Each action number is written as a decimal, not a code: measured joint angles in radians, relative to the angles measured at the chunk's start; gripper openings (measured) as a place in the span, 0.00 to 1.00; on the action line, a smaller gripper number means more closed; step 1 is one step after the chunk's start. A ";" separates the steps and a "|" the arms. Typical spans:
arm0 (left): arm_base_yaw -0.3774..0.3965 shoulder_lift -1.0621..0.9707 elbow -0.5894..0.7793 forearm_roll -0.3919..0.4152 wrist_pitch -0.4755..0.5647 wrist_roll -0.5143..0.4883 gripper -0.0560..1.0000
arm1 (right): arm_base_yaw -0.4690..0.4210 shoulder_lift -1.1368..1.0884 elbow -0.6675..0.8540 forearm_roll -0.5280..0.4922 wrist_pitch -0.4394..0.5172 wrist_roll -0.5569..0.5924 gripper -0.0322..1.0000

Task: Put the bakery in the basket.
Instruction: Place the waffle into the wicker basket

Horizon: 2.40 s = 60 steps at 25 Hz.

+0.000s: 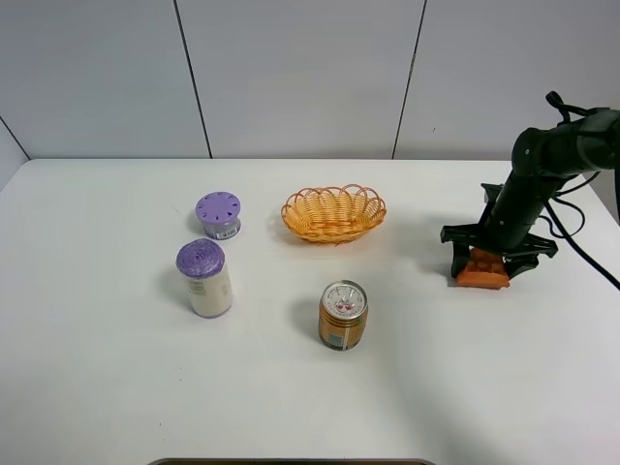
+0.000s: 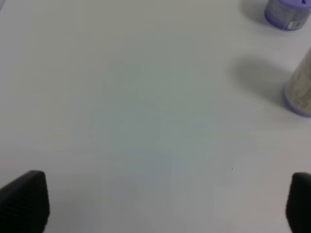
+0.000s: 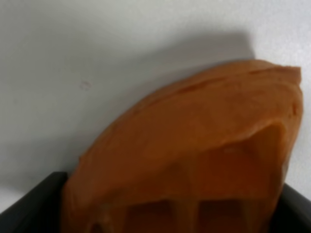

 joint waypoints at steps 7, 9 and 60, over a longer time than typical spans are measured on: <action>0.000 0.000 0.000 0.000 0.000 0.000 0.99 | 0.000 -0.067 0.000 0.007 0.030 0.000 0.72; 0.000 0.000 0.000 0.000 0.000 0.000 0.99 | 0.000 -0.125 0.000 0.008 0.030 0.000 0.71; 0.000 0.000 0.000 0.000 0.000 0.000 0.99 | 0.445 0.180 -0.515 0.061 -0.004 0.086 0.87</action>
